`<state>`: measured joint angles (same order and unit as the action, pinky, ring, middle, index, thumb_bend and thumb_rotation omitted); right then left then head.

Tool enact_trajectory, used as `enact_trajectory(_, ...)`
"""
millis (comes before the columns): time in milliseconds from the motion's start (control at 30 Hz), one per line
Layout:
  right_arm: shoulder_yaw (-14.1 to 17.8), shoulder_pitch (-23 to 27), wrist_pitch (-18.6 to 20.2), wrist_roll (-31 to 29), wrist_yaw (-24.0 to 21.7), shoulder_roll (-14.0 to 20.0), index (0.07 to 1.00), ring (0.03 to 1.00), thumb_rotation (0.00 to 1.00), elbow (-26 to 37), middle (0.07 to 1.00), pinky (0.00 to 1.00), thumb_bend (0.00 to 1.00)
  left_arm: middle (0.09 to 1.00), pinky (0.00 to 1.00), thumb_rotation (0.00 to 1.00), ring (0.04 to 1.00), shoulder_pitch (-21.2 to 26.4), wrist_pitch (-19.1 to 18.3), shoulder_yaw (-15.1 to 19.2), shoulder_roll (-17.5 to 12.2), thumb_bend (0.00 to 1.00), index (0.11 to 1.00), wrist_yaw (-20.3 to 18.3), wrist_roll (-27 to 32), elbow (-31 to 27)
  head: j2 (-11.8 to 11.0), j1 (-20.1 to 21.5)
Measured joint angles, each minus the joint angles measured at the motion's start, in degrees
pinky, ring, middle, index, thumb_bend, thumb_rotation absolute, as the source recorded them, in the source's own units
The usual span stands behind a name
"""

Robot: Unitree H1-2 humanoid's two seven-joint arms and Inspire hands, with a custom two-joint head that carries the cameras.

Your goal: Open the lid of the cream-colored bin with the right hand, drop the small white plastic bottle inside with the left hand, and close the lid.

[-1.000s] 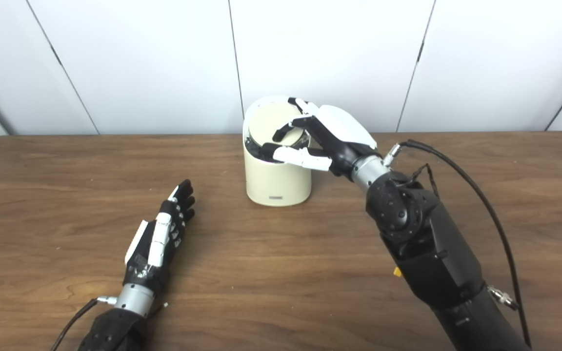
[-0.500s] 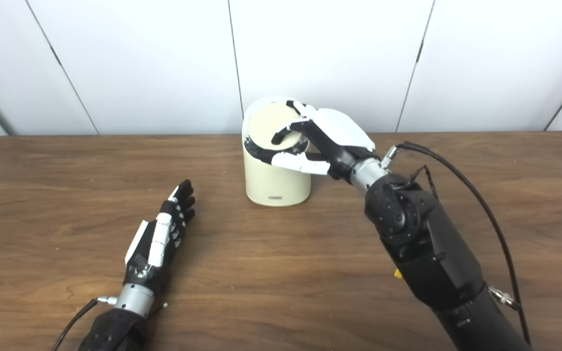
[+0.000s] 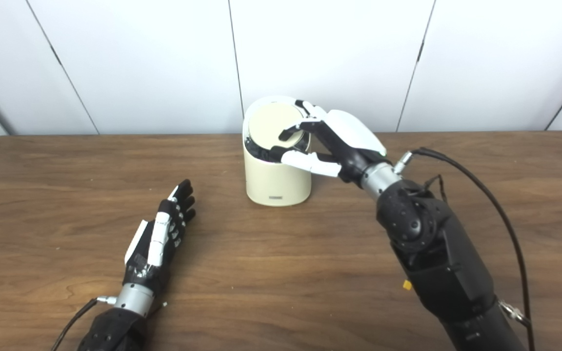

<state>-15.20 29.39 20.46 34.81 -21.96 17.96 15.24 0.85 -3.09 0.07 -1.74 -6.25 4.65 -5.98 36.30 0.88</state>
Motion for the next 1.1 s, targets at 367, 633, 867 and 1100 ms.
enact_trajectory(367,6.6,-7.4,1.7,-1.3,0.3,1.6,0.955,1.000,1.00,7.2,1.000,0.97,0.53,1.000,1.00,0.98,1.000,0.1,0.0,0.2,0.0,0.69,1.000,-0.1,0.1,0.0,-0.4,0.4)
enact_trajectory(633,13.4,-18.7,1.5,-6.2,3.3,2.3,0.969,0.994,1.00,6.3,0.995,0.97,0.58,1.000,1.00,1.00,1.000,0.0,0.1,0.8,-0.3,0.64,1.000,-0.3,0.3,0.1,-0.3,0.6)
enact_trajectory(867,21.5,-25.8,-3.5,-21.9,8.1,-2.8,0.986,0.999,1.00,-0.3,0.996,1.00,0.64,1.000,1.00,1.00,1.000,-1.0,1.8,2.3,-1.6,0.64,1.000,-0.3,0.3,0.1,-0.1,1.0)
enact_trajectory(1100,23.2,-28.7,-10.9,-32.0,11.4,-9.8,0.999,1.000,1.00,-4.8,0.998,1.00,0.60,1.000,1.00,0.98,1.000,-2.5,3.3,3.4,-1.8,0.64,1.000,-0.1,0.4,-0.1,0.4,1.1)
